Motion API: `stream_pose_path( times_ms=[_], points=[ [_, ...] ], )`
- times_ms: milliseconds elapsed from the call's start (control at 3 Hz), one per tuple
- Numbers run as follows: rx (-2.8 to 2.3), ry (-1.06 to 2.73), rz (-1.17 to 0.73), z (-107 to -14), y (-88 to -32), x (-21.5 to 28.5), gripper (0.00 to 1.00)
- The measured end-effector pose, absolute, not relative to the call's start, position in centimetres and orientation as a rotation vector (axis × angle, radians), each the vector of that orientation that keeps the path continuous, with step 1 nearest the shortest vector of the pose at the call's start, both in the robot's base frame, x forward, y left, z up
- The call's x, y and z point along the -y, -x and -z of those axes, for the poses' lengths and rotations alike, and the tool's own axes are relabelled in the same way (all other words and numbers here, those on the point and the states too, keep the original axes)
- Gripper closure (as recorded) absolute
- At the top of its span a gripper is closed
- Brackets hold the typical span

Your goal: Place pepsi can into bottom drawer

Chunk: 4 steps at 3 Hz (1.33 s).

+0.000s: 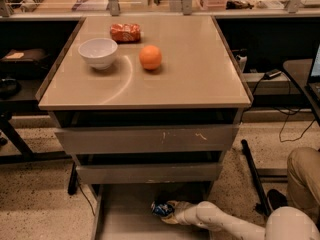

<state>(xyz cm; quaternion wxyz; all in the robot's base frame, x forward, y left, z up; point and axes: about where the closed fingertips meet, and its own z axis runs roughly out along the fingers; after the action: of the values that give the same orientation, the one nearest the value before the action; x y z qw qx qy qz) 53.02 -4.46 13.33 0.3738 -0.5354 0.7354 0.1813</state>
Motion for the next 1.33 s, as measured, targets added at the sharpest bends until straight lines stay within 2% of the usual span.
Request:
stream_pose_path(
  times_ms=[1000, 1333],
  points=[
    [-1.883, 1.371, -0.465, -13.33, -53.02, 4.45, 0.19],
    [-1.883, 1.371, -0.465, -13.32, -53.01, 4.44, 0.00]
  ],
)
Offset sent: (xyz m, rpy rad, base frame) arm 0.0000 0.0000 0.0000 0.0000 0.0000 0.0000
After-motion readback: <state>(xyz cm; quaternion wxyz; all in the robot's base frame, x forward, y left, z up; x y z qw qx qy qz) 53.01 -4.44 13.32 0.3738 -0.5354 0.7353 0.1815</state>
